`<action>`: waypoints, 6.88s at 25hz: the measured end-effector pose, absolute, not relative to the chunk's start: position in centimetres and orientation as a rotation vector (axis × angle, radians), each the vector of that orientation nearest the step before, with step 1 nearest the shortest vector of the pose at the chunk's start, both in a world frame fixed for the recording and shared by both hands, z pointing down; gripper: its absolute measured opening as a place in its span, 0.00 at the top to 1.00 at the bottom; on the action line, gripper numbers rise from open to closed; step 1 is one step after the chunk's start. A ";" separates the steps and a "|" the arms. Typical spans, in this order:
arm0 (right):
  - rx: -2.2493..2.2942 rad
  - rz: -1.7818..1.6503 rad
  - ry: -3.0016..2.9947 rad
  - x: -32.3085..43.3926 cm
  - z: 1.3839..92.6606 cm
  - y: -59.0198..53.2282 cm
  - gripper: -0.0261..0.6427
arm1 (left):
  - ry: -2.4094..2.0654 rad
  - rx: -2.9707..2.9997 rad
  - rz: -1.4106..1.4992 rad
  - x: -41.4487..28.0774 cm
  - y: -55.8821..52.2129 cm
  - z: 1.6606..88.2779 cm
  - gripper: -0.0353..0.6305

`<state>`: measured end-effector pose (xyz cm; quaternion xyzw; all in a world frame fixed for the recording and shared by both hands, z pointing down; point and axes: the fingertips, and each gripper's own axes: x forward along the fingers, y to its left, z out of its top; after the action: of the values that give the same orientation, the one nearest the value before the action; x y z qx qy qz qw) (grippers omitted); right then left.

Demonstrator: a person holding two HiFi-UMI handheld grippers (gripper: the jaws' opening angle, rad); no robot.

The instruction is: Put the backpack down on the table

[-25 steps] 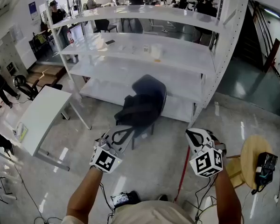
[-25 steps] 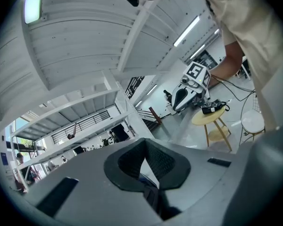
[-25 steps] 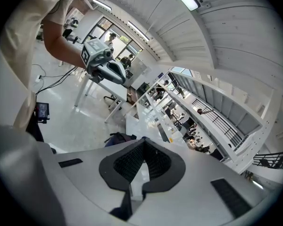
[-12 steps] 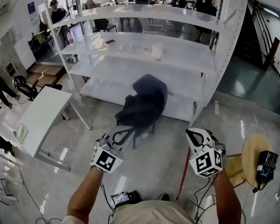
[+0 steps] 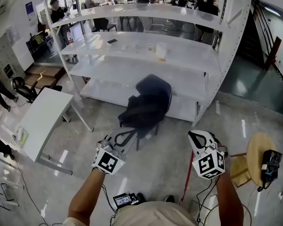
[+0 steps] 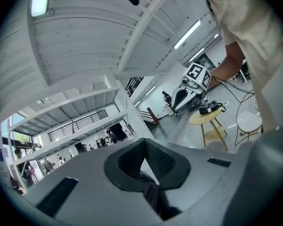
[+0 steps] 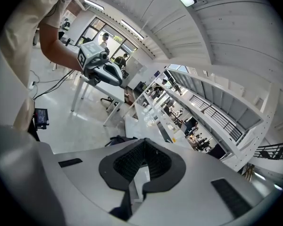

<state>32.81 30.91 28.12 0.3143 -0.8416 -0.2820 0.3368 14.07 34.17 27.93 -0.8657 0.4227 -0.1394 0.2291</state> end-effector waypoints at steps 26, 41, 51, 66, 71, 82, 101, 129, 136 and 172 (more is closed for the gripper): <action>0.806 -0.667 -2.189 27.0 30.8 26.0 0.92 | 1.223 -2.456 -0.352 7.8 29.4 31.0 0.93; 0.738 -0.627 -2.296 27.4 32.7 14.1 0.92 | 1.341 -2.460 -0.440 8.9 19.5 32.3 0.93; 0.682 -0.641 -2.368 28.9 33.1 8.9 0.92 | 1.383 -2.397 -0.501 11.4 15.3 30.8 0.93; 0.708 -0.545 -2.380 29.5 35.1 4.6 0.92 | 1.341 -2.472 -0.554 12.6 11.0 33.1 0.93; 0.729 -0.529 -2.347 28.9 35.5 2.7 0.92 | 1.312 -2.496 -0.512 11.8 8.1 33.4 0.93; 0.784 -0.482 -2.302 23.5 36.0 -3.7 0.92 | 1.311 -2.536 -0.451 5.3 1.3 34.4 0.93; 0.842 -0.204 -2.250 20.2 45.1 -16.2 0.92 | 1.255 -2.756 -0.568 2.7 -11.8 45.7 0.93; 0.825 0.456 -2.022 24.2 71.5 -23.7 0.72 | 1.003 -2.597 -1.321 9.2 -28.1 75.6 0.68; 0.871 0.493 -1.996 24.2 73.3 -24.3 0.72 | 0.909 -2.604 -1.242 10.8 -29.0 77.1 0.67; 1.153 0.575 -1.996 23.1 75.7 -24.7 0.91 | 1.696 -2.895 -0.488 6.8 -29.0 67.8 0.87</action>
<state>23.10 -24.69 75.74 0.4501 -0.7794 0.2244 0.3737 6.82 -29.05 67.80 -0.8473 0.4963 -0.1427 -0.1240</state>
